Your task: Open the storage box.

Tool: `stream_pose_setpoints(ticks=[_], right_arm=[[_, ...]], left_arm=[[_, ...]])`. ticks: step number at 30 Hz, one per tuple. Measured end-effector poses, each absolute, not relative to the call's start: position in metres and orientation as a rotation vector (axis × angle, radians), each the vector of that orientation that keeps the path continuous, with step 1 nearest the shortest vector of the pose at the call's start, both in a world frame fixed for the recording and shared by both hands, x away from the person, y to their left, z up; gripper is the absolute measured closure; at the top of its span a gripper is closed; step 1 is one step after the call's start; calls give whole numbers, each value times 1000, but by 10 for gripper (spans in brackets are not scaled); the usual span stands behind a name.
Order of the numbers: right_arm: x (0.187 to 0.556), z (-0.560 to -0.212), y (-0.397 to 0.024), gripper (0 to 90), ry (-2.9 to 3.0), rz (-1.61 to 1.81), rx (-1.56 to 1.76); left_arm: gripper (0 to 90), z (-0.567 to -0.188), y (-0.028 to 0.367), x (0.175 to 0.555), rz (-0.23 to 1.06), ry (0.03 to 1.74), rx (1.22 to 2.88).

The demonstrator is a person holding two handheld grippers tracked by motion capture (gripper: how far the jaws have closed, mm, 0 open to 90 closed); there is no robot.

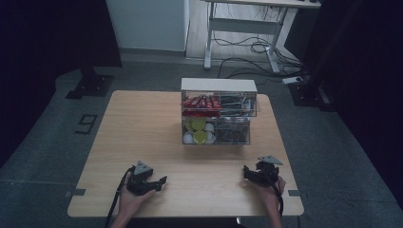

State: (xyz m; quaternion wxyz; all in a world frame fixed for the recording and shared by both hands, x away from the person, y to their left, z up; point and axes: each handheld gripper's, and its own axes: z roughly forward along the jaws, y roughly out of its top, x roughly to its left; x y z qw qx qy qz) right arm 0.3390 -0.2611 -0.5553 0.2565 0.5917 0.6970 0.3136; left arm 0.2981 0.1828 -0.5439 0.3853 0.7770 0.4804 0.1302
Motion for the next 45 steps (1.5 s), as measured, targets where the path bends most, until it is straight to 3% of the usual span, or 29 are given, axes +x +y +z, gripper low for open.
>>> stream_pose_setpoints(ticks=[10,15,23,30,33,45], right_arm=[[341,-555,-260,192,1884,857,1604],[341,-553,-258,318,1868,867,1610],[337,-542,-253,433,1837,943,1565],[338,-534,-252,613,1857,1028,1518],[336,-528,-249,733,1855,1074,1489],[336,-517,-245,886,1842,1189,1429]], left_arm=[[303,-545,183,295,332,1220,1981],[303,-545,182,291,342,1217,1992],[303,-546,180,287,339,1222,1990],[304,-547,179,287,349,1214,1995],[303,-547,178,285,362,1214,2003],[320,-547,177,285,367,1229,1992]])
